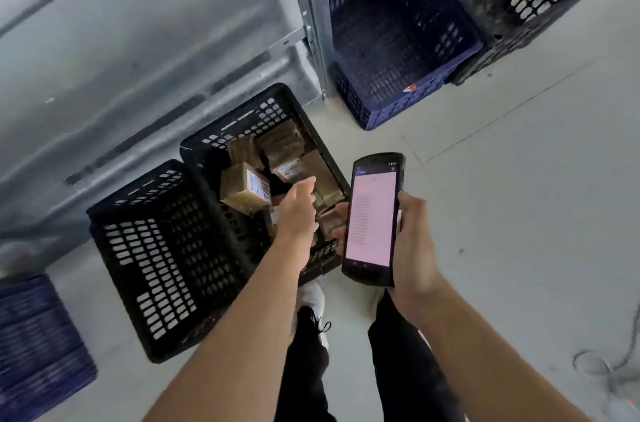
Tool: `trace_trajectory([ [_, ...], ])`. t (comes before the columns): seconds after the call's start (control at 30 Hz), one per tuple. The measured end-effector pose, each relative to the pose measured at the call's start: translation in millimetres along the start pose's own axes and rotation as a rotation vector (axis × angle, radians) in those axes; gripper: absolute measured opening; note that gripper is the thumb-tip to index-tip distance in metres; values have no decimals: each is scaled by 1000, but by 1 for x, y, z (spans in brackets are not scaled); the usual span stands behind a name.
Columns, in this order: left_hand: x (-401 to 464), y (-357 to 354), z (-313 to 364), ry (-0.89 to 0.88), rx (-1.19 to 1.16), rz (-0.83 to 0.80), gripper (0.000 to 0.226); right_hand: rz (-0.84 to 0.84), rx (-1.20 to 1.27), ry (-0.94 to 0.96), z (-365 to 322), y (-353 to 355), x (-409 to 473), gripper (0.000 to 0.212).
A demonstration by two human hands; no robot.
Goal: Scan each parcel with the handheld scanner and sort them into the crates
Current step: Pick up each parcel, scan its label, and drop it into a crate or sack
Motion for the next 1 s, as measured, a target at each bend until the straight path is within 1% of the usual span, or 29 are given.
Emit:
trace_trajectory([
  [0.1, 50, -7, -27, 23, -40, 24, 37, 9, -27, 3, 12, 3, 49, 69],
  [0.2, 99, -12, -55, 17, -25, 52, 43, -17, -49, 3, 29, 10, 98, 80],
  [0.3, 142, -21, -81, -1, 35, 41, 54, -31, -94, 37, 46, 24, 141, 74],
  [0.4, 183, -31, -102, -15, 46, 59, 63, -21, -122, 21, 61, 36, 173, 76],
  [0.47, 203, -41, -108, -50, 60, 60, 65, -6, -123, 16, 70, 43, 190, 74],
  [0.57, 229, -46, -113, -148, 116, 82, 77, 5, -159, 10, 84, 48, 211, 75],
  [0.63, 241, -43, -114, -186, 155, 106, 84, 26, -151, 9, 91, 51, 218, 75],
  [0.7, 250, -37, -111, -185, 193, 105, 94, 34, -130, 13, 94, 54, 222, 68],
  [0.77, 251, -31, -106, -191, 259, 93, 103, 8, -100, 7, 92, 54, 217, 62],
  [0.8, 249, -30, -104, -199, 297, 81, 106, -16, -84, 0, 91, 52, 212, 62],
  [0.87, 243, -28, -102, -224, 322, 67, 106, -44, -70, -7, 90, 50, 203, 66],
  [0.93, 233, -25, -102, -244, 293, 81, 102, -48, -74, -2, 87, 46, 193, 70],
  [1.0, 221, -17, -99, -254, 203, 104, 98, -36, -84, -8, 85, 43, 181, 67],
])
Point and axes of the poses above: each hand's wrist, its own x-axis towards the middle knuckle, its own y-axis out of the back of the hand, z = x × y, the point moved 5 cm from there along x, towards the middle knuckle, and after that the axes turned 5 degrees about -x, right-handed, at the moved point
